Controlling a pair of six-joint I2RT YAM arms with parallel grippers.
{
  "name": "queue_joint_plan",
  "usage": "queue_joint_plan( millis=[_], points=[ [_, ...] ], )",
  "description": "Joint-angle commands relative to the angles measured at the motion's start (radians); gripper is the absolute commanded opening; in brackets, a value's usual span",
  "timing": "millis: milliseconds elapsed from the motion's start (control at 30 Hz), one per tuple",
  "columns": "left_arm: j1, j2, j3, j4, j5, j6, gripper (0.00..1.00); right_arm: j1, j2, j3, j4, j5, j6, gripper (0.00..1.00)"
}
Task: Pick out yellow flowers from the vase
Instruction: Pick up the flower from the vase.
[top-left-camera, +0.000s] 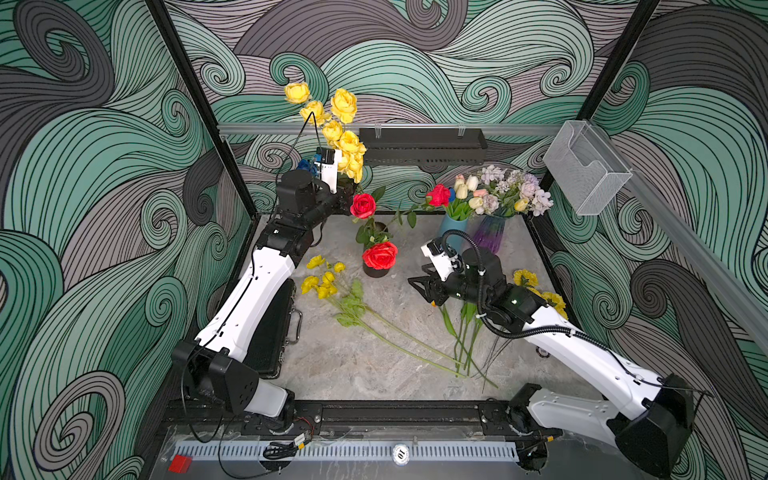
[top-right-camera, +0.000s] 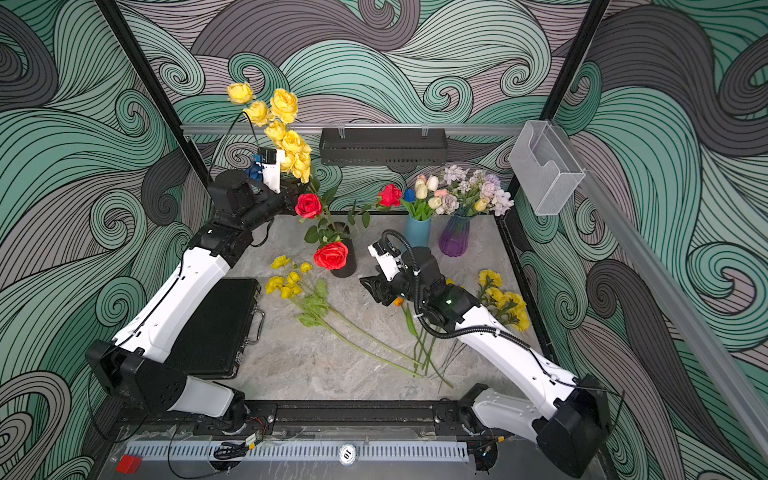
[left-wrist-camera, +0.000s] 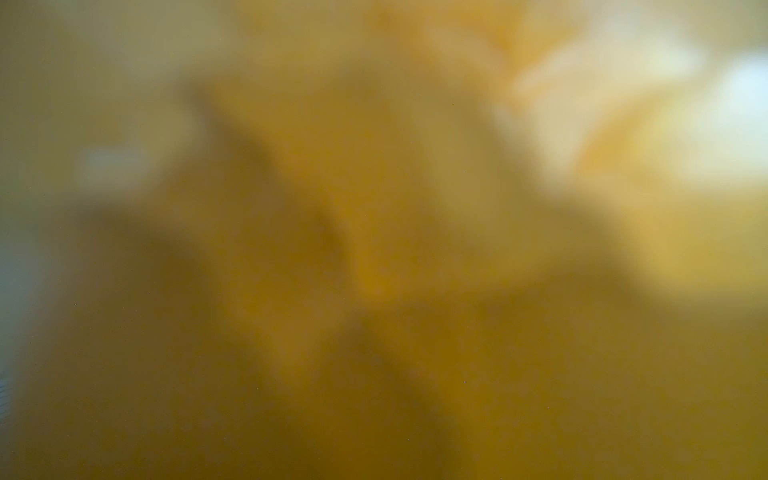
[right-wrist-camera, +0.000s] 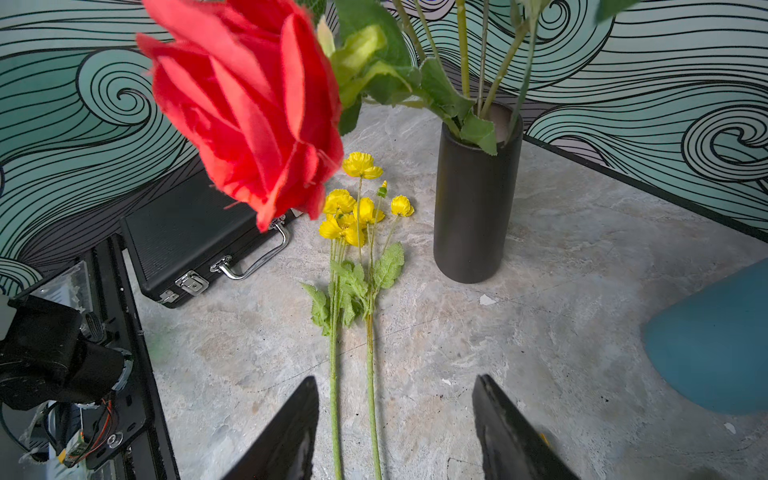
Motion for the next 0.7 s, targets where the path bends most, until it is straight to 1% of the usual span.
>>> queue_joint_plan(
  millis=[0,200,333,400,433,667],
  points=[
    [0.009,-0.026,0.066,-0.012,-0.015,0.026,0.03,-0.005,-0.017,-0.014,0.025,-0.011,0.003,0.59],
    [0.009,-0.025,0.117,-0.007,-0.034,0.02,0.03,-0.006,-0.019,-0.017,0.027,-0.01,0.002,0.59],
    [0.009,-0.025,0.141,0.011,-0.078,0.023,0.02,-0.006,-0.017,-0.008,0.026,-0.005,-0.006,0.59],
    [0.01,-0.025,0.163,-0.001,-0.097,0.032,0.02,-0.006,-0.016,-0.004,0.031,-0.005,-0.007,0.59],
    [0.009,-0.055,0.177,-0.011,-0.107,0.038,0.02,-0.006,-0.016,-0.002,0.031,-0.008,-0.005,0.59],
    [0.009,-0.057,0.221,-0.045,-0.195,0.063,0.02,-0.006,-0.017,-0.001,0.038,-0.011,-0.002,0.59]
  ],
)
